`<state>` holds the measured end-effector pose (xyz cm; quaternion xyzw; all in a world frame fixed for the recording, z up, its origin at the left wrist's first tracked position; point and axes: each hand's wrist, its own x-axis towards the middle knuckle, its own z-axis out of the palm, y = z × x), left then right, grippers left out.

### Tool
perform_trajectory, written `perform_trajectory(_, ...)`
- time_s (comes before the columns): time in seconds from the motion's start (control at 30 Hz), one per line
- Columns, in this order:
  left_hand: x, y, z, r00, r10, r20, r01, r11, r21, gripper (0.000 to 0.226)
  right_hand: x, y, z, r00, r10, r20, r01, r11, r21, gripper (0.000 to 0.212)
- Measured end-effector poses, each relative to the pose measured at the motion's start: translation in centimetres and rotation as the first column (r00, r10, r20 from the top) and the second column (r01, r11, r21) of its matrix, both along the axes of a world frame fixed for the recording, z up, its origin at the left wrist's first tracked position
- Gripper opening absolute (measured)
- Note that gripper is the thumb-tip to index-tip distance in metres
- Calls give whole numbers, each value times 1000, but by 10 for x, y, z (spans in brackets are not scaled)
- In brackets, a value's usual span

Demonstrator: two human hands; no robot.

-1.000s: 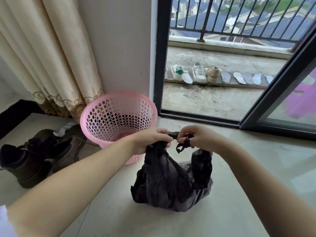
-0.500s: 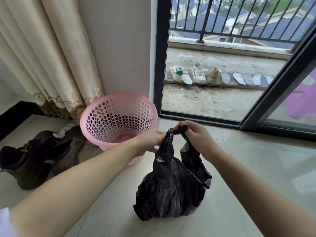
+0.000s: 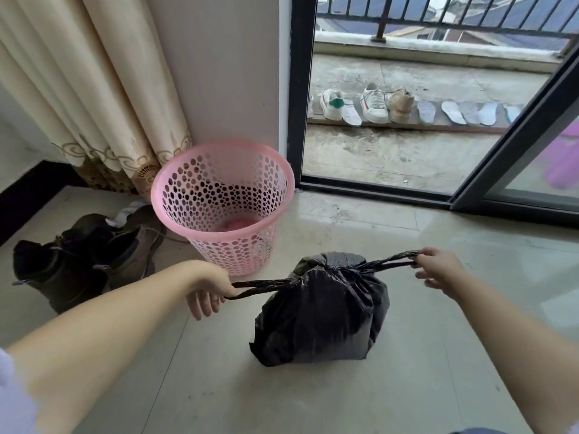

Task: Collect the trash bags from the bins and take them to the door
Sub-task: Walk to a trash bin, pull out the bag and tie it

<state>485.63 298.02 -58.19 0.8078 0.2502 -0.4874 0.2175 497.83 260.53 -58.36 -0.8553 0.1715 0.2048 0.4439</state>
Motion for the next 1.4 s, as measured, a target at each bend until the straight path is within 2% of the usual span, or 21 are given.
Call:
perform_trajectory(0.13, -7, 10, -4, 999, 46, -19, -45, 999, 18, 38, -5, -28, -20, 995, 4, -95, -19, 988, -153, 13)
perform_trajectory(0.3, -17, 26, -12, 991, 45, 129, -60, 992, 111, 42, -8, -41, -34, 979, 7, -205, -57, 970, -236, 20)
perform_trajectory(0.43, -14, 28, -12, 958, -24, 284, -43, 972, 230, 18, -4, -30, -33, 981, 24, -192, -66, 975, -213, 27)
perform_trajectory(0.5, -10, 27, -5, 923, -159, 350, 36, 943, 331, 12, 2, -24, -29, 989, 33, -146, -54, 988, -145, 27)
perform_trajectory(0.57, -5, 26, -4, 882, -323, 345, 170, 898, 406, 23, 7, -14, -18, 984, 71, -164, -67, 997, 29, 20)
perform_trajectory(0.67, 6, -5, 6, 813, -454, 364, 344, 879, 329, 26, 5, 10, 9, 948, 224, -224, -147, 937, 316, 16)
perform_trajectory(0.73, 16, -42, 27, 719, -464, 517, 385, 886, 260, 24, 4, 32, 29, 921, 348, -177, -222, 839, 496, 21)
perform_trajectory(0.8, 25, -77, 55, 517, -420, 745, 370, 895, 248, 22, 2, 55, 51, 916, 397, -62, -280, 742, 609, 19)
perform_trajectory(0.87, 29, -100, 76, 317, -309, 897, 340, 920, 197, 19, -5, 74, 71, 886, 461, 50, -391, 684, 616, 16)
perform_trajectory(0.93, 31, -112, 86, 233, -213, 949, 336, 933, 127, 33, -14, 88, 82, 784, 608, 125, -548, 584, 598, 30)
perform_trajectory(1.0, 35, -116, 88, 267, -146, 953, 342, 938, 48, 53, -25, 97, 86, 661, 738, 136, -688, 524, 503, 34)
perform_trajectory(1.07, 35, -115, 85, 402, -77, 912, 356, 931, -78, 59, -32, 102, 85, 573, 807, 143, -806, 522, 280, 34)
perform_trajectory(1.13, 34, -109, 78, 559, -12, 829, 378, 893, -243, 54, -32, 105, 84, 540, 825, 167, -841, 531, 101, 28)
perform_trajectory(1.2, 31, -103, 71, 693, 57, 718, 359, 837, -413, 49, -32, 107, 84, 549, 812, 197, -836, 540, 100, 27)
perform_trajectory(1.23, 31, -99, 68, 733, 83, 675, 349, 805, -479, 43, -31, 108, 85, 558, 804, 205, -830, 541, 139, 30)
perform_trajectory(1.3, 34, -92, 63, 767, 168, 619, 318, 739, -594, 28, -29, 108, 84, 592, 776, 217, -805, 555, 211, 30)
perform_trajectory(1.4, 40, -86, 59, 756, 451, 475, 155, 582, -798, 12, -23, 101, 73, 713, 665, 222, -701, 665, 259, 20)
